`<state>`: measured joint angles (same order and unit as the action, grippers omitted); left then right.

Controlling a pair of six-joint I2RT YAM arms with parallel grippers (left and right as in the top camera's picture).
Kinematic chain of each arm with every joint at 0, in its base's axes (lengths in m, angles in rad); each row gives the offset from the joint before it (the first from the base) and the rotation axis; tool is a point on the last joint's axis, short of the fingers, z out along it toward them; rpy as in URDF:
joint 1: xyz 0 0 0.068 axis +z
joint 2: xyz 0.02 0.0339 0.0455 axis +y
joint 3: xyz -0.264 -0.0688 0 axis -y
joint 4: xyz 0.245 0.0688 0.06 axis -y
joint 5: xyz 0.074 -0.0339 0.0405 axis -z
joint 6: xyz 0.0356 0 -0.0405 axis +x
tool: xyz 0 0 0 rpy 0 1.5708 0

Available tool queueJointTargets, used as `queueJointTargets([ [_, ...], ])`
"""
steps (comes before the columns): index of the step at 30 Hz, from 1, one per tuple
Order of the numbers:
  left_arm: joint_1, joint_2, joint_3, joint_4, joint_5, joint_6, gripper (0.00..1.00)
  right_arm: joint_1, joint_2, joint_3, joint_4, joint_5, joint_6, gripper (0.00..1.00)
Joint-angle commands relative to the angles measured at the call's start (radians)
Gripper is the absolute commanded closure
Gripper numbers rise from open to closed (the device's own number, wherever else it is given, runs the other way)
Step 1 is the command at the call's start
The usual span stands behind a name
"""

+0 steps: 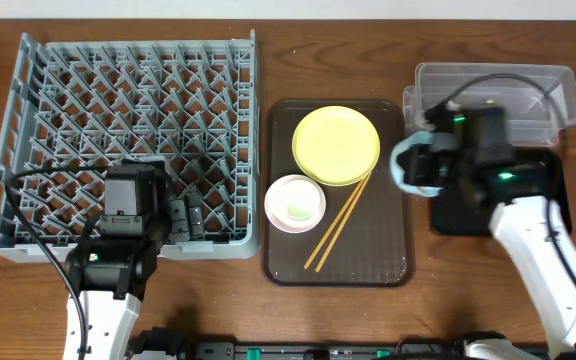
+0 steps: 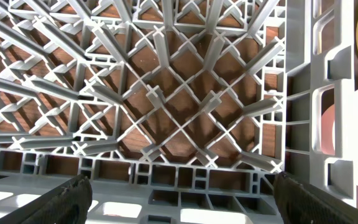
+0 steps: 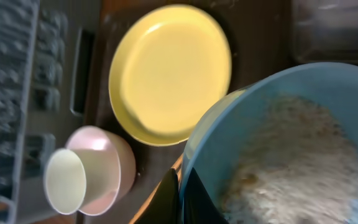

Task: Sort waste into correct bins and load items into the dishwasher rack
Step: 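Tip the light-blue bowl over the black tray to dump the rice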

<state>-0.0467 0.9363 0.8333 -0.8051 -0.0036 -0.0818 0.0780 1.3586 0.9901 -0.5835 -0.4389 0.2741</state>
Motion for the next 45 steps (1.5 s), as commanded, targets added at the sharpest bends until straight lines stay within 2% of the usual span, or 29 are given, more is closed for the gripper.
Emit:
queueJointTargets([
  [1,0.004,0.004,0.025,-0.003,-0.004,-0.009,0.05,-0.116,-0.004,0.012,-0.01,-0.217,-0.022,0.99],
  [10,0.004,0.004,0.025,-0.003,-0.004,-0.009,0.05,-0.379,0.028,0.01,-0.102,-0.419,-0.113,0.99],
  [16,0.004,0.004,0.025,-0.003,-0.004,-0.009,0.05,-0.492,0.106,0.01,-0.116,-0.565,-0.162,0.99],
  [21,0.004,0.004,0.025,-0.003,-0.004,-0.009,0.05,-0.56,0.194,0.01,-0.117,-0.678,-0.206,0.99],
  [30,0.004,0.003,0.025,-0.002,-0.005,-0.009,0.05,-0.618,0.311,0.01,-0.111,-0.713,-0.24,0.99],
  [39,0.004,0.004,0.025,-0.002,-0.005,-0.009,0.05,-0.714,0.326,0.01,-0.105,-0.753,-0.246,0.99],
  [45,0.004,0.004,0.025,-0.002,-0.005,-0.009,0.05,-0.793,0.327,0.01,-0.081,-0.893,-0.246,0.99],
])
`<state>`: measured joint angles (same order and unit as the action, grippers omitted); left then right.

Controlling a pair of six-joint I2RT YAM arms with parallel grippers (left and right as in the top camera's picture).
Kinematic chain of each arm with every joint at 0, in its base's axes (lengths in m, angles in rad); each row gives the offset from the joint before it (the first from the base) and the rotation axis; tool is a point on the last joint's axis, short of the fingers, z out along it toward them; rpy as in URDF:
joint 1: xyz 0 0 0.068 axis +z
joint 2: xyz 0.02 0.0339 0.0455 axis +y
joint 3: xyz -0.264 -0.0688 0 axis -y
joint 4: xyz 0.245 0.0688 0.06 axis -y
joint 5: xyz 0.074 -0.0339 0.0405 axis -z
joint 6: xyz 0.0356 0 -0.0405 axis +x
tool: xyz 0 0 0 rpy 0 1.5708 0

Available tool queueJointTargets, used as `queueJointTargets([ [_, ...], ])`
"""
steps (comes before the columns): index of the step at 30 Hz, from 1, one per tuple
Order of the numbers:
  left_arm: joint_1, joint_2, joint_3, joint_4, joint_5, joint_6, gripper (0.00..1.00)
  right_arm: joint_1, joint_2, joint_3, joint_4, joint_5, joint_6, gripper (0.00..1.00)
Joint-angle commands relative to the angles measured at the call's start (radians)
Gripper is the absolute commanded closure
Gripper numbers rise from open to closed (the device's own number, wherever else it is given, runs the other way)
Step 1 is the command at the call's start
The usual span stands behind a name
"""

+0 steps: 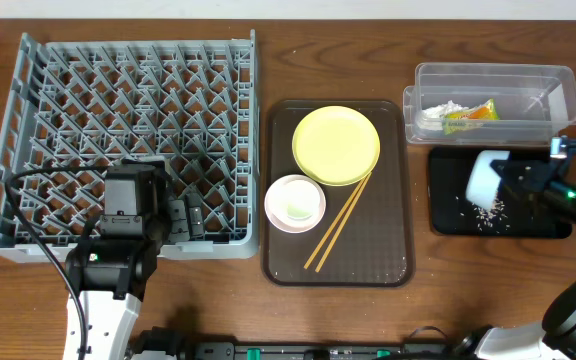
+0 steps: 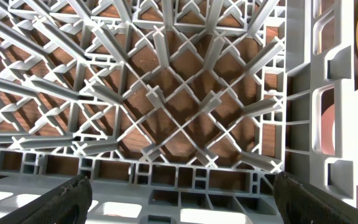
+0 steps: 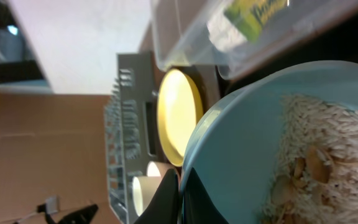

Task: Sort waste into correct bins and load items into the dishwasher rack
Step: 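Tip the light-blue bowl over the black tray to dump the rice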

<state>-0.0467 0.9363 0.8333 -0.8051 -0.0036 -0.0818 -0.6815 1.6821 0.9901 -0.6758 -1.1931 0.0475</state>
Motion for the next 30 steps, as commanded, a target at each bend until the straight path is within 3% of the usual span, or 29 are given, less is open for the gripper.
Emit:
queueJointTargets([
  [1,0.004,0.004,0.025,-0.002,-0.005,-0.009,0.06,-0.044,0.003,0.01,0.017,-0.159,-0.018,0.99],
  [13,0.004,0.004,0.025,-0.002,-0.005,-0.009,0.05,-0.15,0.003,0.01,0.113,-0.293,0.063,0.99],
  [30,0.004,0.004,0.025,-0.002,-0.005,-0.009,0.05,-0.186,0.003,0.01,0.144,-0.132,0.155,0.99],
])
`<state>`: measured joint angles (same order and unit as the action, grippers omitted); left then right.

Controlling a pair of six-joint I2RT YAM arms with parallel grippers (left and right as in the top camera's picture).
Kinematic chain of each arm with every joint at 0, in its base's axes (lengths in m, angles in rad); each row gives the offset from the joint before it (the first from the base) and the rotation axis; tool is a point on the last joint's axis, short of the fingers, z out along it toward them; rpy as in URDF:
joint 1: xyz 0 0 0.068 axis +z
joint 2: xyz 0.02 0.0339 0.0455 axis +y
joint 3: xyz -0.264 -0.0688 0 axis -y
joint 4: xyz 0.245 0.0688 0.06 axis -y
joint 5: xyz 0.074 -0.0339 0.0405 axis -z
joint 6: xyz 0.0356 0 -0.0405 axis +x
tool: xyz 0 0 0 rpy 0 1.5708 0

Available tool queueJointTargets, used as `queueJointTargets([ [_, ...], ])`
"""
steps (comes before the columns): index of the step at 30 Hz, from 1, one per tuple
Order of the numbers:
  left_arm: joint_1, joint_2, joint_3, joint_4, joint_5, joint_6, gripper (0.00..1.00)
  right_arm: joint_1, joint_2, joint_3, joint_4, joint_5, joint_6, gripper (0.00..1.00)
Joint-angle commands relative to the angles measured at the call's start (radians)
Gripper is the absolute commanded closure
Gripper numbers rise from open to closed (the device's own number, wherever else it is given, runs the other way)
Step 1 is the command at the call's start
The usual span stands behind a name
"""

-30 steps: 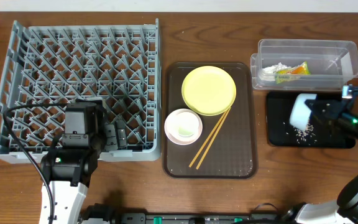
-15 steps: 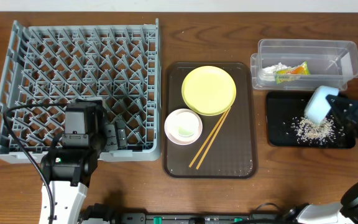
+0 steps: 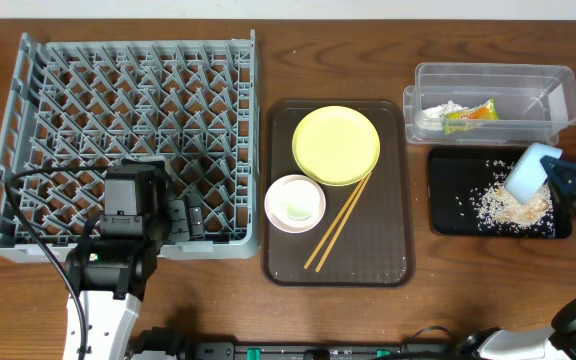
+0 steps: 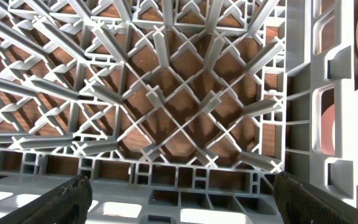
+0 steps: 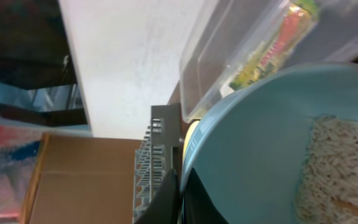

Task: Sort waste into correct bins and load items into the dishwasher rack
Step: 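Tip the light-blue bowl over the black tray to dump the rice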

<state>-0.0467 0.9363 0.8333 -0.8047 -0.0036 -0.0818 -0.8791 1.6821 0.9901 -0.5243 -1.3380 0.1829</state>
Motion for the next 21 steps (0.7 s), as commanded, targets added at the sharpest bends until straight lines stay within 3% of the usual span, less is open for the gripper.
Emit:
queueJointTargets([
  [1,0.004,0.004,0.025,-0.003,-0.005,-0.009,0.05,0.021,0.003,0.01,-0.011,0.013,0.019,0.99],
  [5,0.004,0.003,0.025,-0.003,-0.005,-0.009,0.05,0.056,0.003,0.01,-0.014,-0.032,0.003,0.99],
  [11,0.004,0.004,0.025,-0.003,-0.005,-0.009,0.05,0.075,0.003,0.01,-0.066,0.212,0.106,0.99],
  [17,0.004,0.004,0.025,-0.003,-0.005,-0.009,0.05,0.089,0.003,0.01,-0.043,-0.009,-0.097,0.99],
  [21,0.004,0.004,0.025,-0.003,-0.005,-0.009,0.05,0.089,0.003,0.01,-0.042,-0.009,-0.106,0.99],
])
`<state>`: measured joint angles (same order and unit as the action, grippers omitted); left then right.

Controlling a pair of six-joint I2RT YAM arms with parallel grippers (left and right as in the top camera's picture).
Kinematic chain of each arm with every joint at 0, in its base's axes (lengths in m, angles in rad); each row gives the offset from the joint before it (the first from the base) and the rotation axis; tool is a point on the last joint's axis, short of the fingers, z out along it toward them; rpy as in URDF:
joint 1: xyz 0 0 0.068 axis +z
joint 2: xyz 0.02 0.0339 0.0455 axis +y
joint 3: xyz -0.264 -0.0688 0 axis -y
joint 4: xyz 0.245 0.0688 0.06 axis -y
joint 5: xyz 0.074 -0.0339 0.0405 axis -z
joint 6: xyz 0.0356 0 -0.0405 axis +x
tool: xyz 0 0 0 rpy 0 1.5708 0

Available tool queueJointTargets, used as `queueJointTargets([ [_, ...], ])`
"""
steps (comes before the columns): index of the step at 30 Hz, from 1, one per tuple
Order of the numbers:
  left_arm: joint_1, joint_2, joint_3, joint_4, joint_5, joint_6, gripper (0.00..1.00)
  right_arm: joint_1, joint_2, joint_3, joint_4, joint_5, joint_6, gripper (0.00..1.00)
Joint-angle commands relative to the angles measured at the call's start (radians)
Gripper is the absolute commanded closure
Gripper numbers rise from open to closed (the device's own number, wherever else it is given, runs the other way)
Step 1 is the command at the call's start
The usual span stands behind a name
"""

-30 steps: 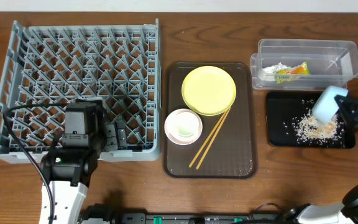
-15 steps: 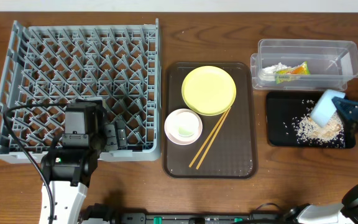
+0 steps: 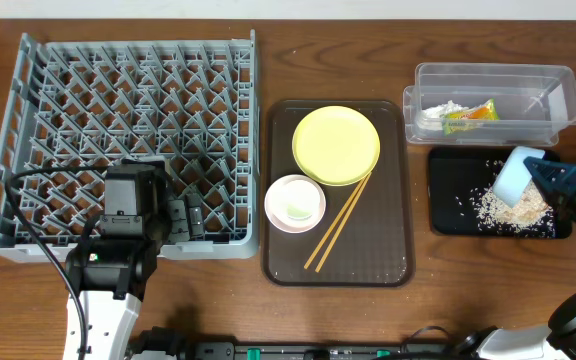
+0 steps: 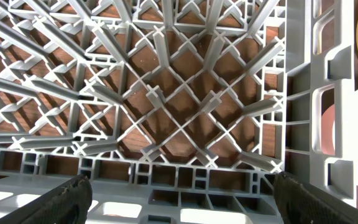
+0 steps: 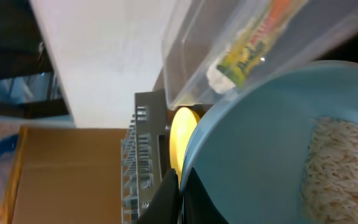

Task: Sort waste into correct bins and load items into the dishwasher rack
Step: 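Tip the light-blue bowl over the black tray to dump the rice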

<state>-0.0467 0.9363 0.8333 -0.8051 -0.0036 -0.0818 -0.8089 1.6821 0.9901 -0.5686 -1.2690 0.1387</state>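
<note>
A light blue bowl (image 3: 514, 179) hangs tipped on its side over the black bin (image 3: 450, 210), where a heap of rice (image 3: 513, 206) lies. My right gripper (image 3: 540, 173) is shut on the bowl's rim. In the right wrist view the bowl (image 5: 272, 149) fills the frame with rice (image 5: 344, 168) clinging inside, and the fingers (image 5: 169, 196) pinch its edge. My left gripper (image 4: 182, 199) is open above the front right corner of the grey dishwasher rack (image 3: 128, 130), holding nothing.
A brown tray (image 3: 388, 260) carries a yellow plate (image 3: 336, 145), a pink bowl (image 3: 295, 203) with a pale green cup inside, and chopsticks (image 3: 340, 222). A clear bin (image 3: 548, 85) behind the black one holds wrappers (image 3: 465, 113).
The tipped blue bowl in my right gripper has shifted a little to the left over the black bin. The left arm has not moved.
My right gripper held the rice-filled blue bowl near the tray's right edge. Then the bowl was tipped over the black bin with a few grains below it. Later a heap of rice lay in the bin's right part, where the bowl still hangs.
</note>
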Motion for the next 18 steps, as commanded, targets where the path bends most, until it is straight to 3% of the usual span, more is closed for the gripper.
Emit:
queueJointTargets([
  [1,0.004,0.004,0.025,-0.002,-0.005,-0.009,0.05,0.019,0.003,0.01,0.005,-0.097,-0.067,0.99],
  [6,0.004,0.004,0.025,-0.002,-0.005,-0.009,0.05,0.019,0.003,0.01,0.055,-0.291,-0.064,0.99],
  [9,0.004,0.004,0.025,-0.002,-0.005,-0.009,0.05,0.019,0.005,0.01,0.058,-0.291,0.021,0.99],
  [18,0.004,0.004,0.025,-0.002,-0.005,-0.009,0.05,0.011,0.005,0.01,0.07,-0.291,0.062,0.99],
])
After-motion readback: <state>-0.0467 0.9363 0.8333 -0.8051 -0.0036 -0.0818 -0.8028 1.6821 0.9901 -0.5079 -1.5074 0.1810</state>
